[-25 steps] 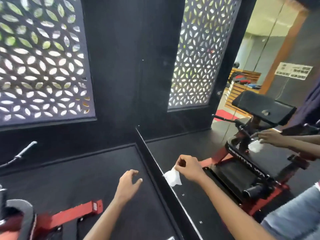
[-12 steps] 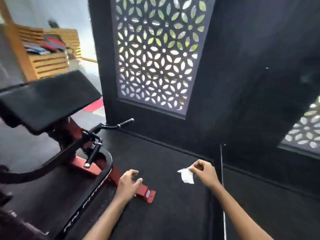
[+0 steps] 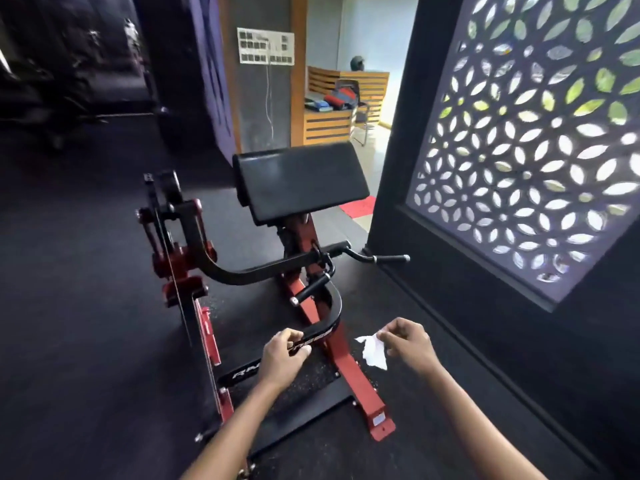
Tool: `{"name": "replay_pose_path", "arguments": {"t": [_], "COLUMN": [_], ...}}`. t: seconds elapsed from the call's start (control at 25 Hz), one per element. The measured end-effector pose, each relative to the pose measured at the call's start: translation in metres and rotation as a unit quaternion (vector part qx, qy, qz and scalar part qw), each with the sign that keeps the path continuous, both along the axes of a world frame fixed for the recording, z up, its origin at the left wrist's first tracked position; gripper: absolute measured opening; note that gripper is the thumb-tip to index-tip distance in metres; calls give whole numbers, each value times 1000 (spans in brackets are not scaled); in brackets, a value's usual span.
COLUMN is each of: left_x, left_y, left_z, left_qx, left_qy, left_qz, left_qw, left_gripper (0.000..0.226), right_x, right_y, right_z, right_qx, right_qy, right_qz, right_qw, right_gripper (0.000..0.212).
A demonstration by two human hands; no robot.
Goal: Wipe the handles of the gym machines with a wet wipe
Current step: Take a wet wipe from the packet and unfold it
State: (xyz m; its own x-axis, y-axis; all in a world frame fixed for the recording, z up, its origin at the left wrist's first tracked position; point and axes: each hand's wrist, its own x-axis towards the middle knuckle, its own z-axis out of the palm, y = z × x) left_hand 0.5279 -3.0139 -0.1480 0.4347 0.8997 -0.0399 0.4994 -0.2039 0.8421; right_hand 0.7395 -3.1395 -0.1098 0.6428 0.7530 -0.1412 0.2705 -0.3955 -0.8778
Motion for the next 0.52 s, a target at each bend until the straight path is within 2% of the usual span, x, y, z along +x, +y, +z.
{"name": "replay_pose_path", "arguments": {"t": [0.2,0.4,0.52], "left_x": [-4,17,48], "left_y": [17,22,28], "left_z": [8,-6,-17], "left_qx": [-18,-83,-100], "left_qy": [7,9,0], "left_qz": [25,-26,-4], "left_qw": [1000,996,995], "left_gripper": [25,37,22], "right_x": [-12,-6,22], "right_y": [49,78,105], "right_z": [-4,-10,-16], "right_qx": [50,62,48], "right_qy": [73,142,172], "right_qz": [88,189,238], "right_qw": [992,970,955], "right_gripper": [15,10,8]}}
